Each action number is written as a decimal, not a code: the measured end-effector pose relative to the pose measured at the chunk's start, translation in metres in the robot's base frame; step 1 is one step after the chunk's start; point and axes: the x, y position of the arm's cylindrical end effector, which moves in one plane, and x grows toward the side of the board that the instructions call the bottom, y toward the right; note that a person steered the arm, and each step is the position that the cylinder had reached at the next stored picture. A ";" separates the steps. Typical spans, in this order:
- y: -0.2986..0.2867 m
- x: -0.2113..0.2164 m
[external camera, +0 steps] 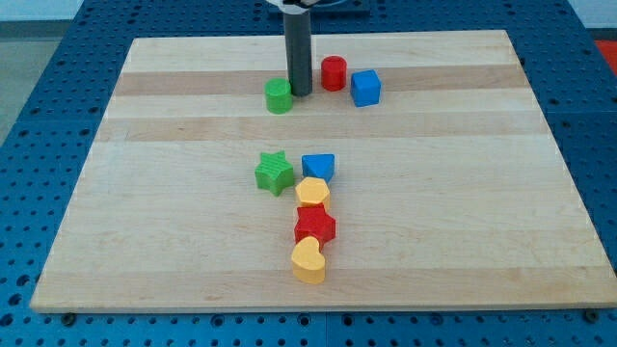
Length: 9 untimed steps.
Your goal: Place the green circle to the left of green star
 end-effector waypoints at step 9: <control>-0.028 -0.001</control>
